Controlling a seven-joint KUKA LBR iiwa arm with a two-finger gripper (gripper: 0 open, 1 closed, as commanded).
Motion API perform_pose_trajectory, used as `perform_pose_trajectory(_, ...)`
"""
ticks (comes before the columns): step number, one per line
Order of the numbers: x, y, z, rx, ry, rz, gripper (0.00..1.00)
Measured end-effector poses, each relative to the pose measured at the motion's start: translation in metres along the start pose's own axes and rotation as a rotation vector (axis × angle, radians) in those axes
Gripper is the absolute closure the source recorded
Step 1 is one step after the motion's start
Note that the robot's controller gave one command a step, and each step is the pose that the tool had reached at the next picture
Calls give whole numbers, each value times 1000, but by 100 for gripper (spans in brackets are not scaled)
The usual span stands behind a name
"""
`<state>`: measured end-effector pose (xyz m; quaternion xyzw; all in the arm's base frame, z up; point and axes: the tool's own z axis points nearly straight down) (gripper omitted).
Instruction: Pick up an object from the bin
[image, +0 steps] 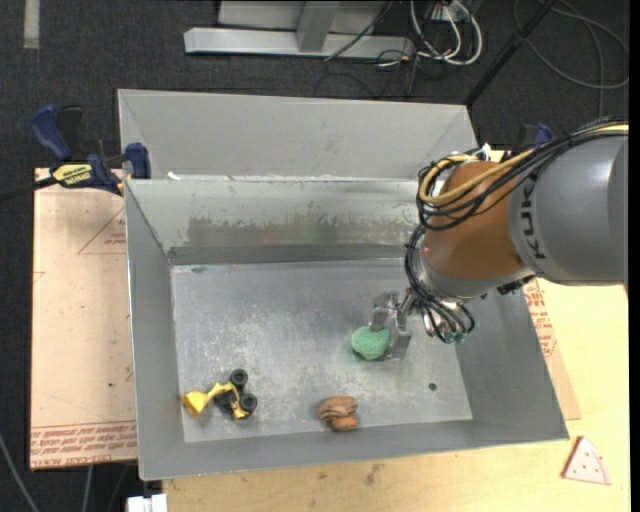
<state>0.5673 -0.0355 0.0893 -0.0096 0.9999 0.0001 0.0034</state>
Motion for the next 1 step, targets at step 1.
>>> perform_pose_trajectory(1, 23, 10, -142, -1, 2, 26, 100)
